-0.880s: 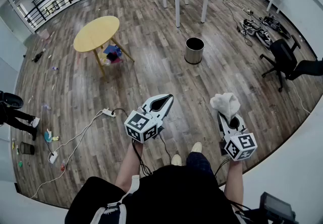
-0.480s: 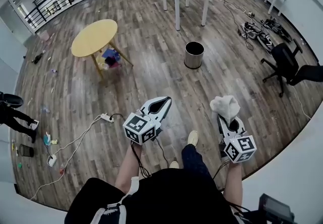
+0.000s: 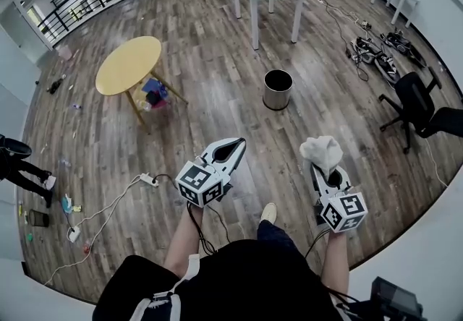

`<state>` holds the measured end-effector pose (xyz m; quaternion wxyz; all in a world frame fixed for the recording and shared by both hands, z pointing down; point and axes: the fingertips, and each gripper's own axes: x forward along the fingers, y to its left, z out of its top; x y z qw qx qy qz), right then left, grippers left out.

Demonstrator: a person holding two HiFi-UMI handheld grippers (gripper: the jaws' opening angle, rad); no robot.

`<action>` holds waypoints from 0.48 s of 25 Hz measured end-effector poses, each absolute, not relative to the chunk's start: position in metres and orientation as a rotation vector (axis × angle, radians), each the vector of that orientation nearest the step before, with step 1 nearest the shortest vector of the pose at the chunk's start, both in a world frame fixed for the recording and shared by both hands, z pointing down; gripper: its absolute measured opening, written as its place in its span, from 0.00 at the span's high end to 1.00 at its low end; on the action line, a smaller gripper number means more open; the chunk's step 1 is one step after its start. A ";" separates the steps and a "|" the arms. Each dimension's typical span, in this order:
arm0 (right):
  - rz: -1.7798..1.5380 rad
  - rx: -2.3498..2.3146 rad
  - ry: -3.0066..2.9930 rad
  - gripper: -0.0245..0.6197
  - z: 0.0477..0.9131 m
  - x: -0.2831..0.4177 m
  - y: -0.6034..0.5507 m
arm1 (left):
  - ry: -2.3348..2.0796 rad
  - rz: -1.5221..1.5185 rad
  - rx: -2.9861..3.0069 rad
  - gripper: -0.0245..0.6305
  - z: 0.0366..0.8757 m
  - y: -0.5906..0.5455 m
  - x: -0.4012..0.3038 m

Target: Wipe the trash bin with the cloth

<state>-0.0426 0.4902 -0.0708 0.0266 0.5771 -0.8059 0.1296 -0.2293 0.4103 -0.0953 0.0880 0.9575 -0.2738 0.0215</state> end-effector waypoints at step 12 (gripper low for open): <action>0.426 1.738 -2.528 0.83 -0.066 0.033 0.392 | -0.868 0.096 2.820 0.96 -0.087 0.321 -0.158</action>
